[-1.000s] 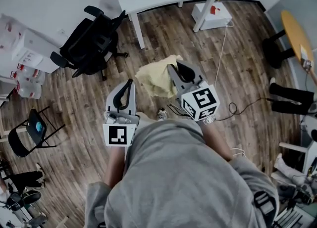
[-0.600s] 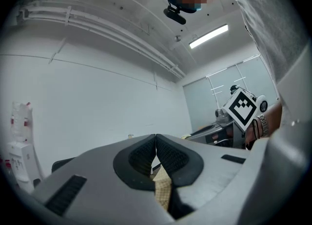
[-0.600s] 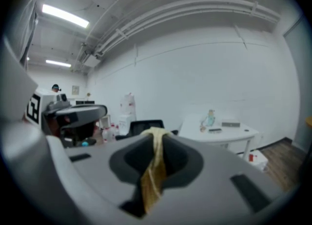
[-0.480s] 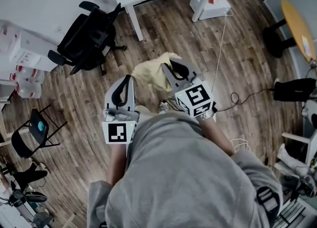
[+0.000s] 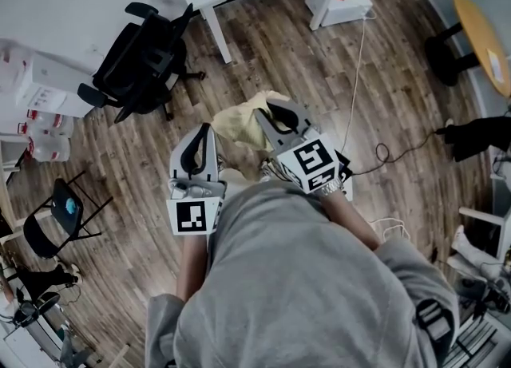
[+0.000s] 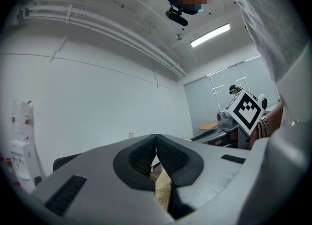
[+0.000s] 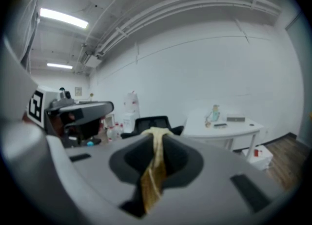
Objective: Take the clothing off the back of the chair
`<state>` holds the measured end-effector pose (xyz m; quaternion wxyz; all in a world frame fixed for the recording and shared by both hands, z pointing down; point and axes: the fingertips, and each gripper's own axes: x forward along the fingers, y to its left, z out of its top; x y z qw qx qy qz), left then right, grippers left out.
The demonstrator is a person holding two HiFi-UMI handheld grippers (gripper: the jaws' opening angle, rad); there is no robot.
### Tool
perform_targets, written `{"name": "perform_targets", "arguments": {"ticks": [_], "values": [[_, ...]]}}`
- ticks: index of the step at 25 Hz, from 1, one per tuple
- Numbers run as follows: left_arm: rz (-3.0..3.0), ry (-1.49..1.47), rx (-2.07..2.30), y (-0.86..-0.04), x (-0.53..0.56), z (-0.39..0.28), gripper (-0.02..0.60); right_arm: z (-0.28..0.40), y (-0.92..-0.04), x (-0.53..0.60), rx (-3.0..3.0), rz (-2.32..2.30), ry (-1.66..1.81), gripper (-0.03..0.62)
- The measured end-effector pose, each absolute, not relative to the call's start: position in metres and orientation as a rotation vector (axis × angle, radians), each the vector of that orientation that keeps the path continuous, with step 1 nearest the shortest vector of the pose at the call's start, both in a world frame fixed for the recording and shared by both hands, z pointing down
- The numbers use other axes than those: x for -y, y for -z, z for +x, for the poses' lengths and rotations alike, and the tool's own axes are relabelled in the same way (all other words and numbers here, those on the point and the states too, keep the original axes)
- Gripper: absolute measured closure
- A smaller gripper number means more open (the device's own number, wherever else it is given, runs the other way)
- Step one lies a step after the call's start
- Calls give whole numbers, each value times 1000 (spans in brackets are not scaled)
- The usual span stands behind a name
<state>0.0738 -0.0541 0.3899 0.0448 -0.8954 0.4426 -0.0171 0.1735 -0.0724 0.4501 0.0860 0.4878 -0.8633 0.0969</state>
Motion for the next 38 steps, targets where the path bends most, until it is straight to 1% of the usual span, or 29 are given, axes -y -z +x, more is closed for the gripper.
{"name": "perform_targets", "arguments": {"ticks": [22, 38], "values": [[-2700, 61, -1456, -396, 60, 49, 549, 133, -442, 80, 2664, 1315, -238, 531], [-2691, 85, -1490, -401, 61, 48, 549, 128, -443, 83, 2696, 1265, -236, 531]]}}
